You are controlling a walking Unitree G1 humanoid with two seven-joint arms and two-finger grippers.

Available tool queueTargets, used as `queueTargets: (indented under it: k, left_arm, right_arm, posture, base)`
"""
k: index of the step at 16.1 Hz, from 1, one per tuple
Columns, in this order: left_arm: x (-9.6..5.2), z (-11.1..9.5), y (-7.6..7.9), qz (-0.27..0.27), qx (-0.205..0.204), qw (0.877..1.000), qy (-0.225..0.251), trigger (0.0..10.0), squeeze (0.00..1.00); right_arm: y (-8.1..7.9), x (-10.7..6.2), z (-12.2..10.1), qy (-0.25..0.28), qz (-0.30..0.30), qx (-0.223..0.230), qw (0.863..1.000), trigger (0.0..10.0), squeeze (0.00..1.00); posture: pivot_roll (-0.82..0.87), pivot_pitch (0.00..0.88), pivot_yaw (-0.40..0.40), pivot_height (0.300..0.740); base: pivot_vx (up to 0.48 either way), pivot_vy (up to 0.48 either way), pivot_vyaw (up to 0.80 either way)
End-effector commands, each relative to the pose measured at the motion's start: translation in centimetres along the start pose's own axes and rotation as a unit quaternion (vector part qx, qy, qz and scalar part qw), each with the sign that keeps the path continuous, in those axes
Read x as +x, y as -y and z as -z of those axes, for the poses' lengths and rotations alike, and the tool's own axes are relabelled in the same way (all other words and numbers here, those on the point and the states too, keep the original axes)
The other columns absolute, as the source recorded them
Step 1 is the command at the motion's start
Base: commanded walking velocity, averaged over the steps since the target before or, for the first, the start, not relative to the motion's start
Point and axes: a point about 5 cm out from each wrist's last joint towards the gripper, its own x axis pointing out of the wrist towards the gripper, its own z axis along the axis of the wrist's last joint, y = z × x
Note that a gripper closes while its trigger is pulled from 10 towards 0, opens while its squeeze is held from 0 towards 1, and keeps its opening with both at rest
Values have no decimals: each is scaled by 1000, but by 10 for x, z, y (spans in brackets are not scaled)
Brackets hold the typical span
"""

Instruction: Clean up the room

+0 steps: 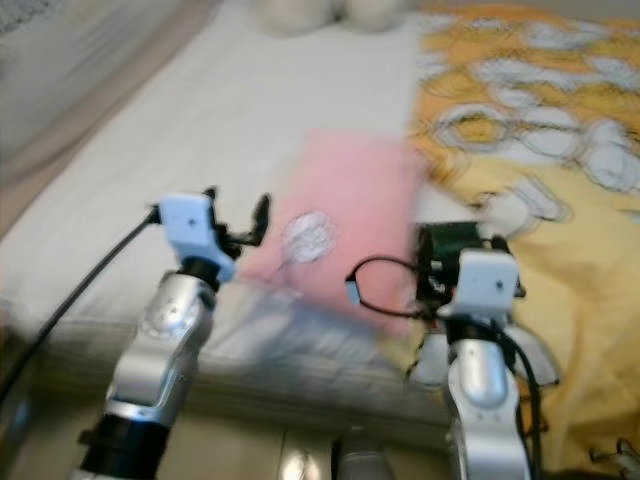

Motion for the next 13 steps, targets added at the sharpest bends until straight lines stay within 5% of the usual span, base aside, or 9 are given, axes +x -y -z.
queueTargets:
  k: [1,5,7,11,13]
  left_arm:
    - [0,5,4,5,-9,1000,-6,10000,0]
    - [12,5,-4,-49,4,999,-23,10000,0]
    - [25,-7,-18,-61,22,998,-28,10000,0]
    - [33,4,-28,-46,27,994,-94,10000,0]
    - [41,10,-46,-65,20,990,-126,10000,0]
  right_arm:
    - [0,3,-2,5,5,2,1000,10000,0]
    - [-6,15,1,-12,-18,33,999,10000,0]
    - [-18,29,-3,-48,-47,107,992,10000,0]
    - [-22,33,14,-115,-48,148,981,10000,0]
    - [-28,38,21,-140,-65,176,972,10000,0]
  posture:
    - [-259,23,71,714]
    - [-265,15,67,714]
    - [-256,9,65,714]
    - [-245,6,65,714]
    - [-253,4,72,714]
  base:
    - [405,-255,-744]
    - [202,-127,-188]
    - [0,0,0]
    - [0,0,0]
    - [0,0,0]
